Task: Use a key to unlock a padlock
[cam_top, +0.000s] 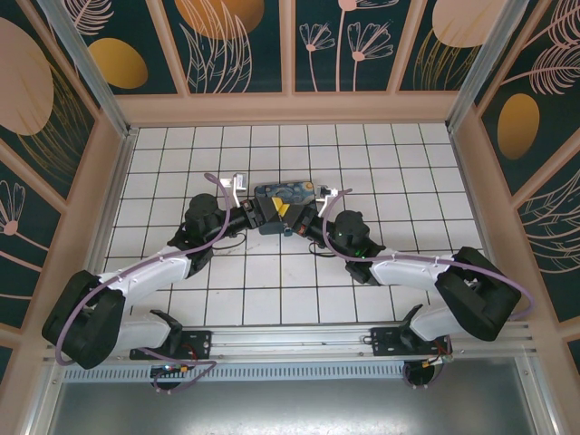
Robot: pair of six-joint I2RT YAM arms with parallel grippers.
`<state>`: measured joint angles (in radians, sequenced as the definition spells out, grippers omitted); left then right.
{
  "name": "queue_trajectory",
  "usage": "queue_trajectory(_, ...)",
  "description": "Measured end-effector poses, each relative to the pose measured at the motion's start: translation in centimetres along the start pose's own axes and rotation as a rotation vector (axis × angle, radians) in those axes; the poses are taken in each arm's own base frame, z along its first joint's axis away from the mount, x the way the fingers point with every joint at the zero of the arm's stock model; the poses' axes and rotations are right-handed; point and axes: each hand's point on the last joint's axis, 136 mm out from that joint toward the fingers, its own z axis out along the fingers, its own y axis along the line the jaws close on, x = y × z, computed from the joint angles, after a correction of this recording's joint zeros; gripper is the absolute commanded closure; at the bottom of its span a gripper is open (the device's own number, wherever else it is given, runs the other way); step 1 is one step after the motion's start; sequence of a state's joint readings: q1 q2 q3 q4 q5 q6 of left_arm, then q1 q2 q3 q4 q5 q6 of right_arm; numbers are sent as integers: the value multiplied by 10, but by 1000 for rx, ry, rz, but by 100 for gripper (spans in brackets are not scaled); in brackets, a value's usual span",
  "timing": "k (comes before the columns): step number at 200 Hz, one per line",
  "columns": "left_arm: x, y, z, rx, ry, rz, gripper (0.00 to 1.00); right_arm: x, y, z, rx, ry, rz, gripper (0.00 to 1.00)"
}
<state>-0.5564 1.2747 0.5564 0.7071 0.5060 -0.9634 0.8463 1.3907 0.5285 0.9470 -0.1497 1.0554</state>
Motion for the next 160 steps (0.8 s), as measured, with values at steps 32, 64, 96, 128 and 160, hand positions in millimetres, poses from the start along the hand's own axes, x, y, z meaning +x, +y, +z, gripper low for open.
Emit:
queue_trajectory(32, -2, 3, 1, -12, -12, -3, 70, 0, 0, 0, 0, 0, 2, 100)
queue_trajectory(64, -2, 5, 2, -18, -11, -11, 65, 0, 0, 0, 1, 0, 2, 100)
queue_trajectory(96, -4, 4, 2, -16, -19, -12, 62, 2, -3, -2, 6, 5, 3, 100)
queue_trajectory(128, -7, 1, 2, -9, -29, -10, 81, 5, -5, -4, 9, 9, 3, 100)
queue_trajectory(160, -9, 1, 2, -10, -37, -12, 90, 3, -1, -5, -2, 3, 2, 100)
